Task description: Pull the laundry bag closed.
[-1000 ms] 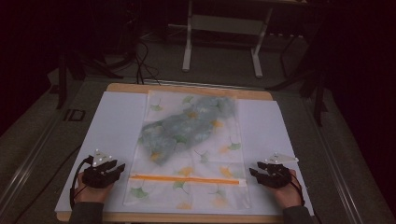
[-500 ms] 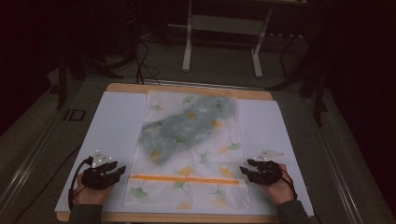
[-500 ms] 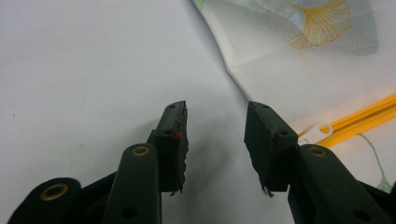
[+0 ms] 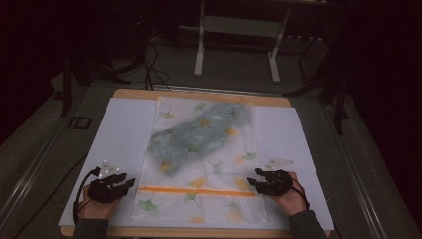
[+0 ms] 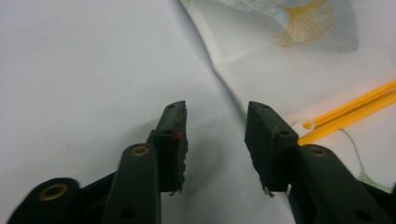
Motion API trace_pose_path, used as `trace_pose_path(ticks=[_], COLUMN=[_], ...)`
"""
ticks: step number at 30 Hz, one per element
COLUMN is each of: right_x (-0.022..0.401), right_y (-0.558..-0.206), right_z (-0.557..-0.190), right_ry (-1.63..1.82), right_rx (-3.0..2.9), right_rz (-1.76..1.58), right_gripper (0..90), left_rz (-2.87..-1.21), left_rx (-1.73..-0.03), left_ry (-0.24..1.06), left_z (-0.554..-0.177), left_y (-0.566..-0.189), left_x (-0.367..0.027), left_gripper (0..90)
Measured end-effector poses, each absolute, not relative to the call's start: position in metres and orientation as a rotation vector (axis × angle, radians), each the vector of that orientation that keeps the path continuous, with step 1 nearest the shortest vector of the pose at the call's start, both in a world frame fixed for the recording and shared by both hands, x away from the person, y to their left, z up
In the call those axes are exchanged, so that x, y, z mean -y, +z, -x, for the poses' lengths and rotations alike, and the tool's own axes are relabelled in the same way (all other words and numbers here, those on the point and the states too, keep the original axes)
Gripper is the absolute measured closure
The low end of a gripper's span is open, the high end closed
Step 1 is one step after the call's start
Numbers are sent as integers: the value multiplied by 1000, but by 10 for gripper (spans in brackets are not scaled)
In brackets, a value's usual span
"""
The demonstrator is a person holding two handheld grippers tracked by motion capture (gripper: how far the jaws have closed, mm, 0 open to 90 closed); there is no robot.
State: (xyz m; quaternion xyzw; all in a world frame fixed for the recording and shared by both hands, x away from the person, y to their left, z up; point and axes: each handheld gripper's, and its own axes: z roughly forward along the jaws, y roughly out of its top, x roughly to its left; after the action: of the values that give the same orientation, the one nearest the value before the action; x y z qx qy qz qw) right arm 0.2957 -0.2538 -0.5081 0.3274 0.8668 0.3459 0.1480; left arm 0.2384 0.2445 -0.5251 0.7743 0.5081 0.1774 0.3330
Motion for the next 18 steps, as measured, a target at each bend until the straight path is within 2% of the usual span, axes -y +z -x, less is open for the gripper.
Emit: trace_pose_path(ticks=[18], right_x=[217], right_y=[-503], right_z=[-298], right_ry=[1028], right_rx=[-2556], right_rz=[-837], right_gripper=[505], left_rz=[-2016], left_rx=[-1314], left_ry=[459], left_z=[-236], left_y=[-523], left_x=[-246], left_gripper=[647])
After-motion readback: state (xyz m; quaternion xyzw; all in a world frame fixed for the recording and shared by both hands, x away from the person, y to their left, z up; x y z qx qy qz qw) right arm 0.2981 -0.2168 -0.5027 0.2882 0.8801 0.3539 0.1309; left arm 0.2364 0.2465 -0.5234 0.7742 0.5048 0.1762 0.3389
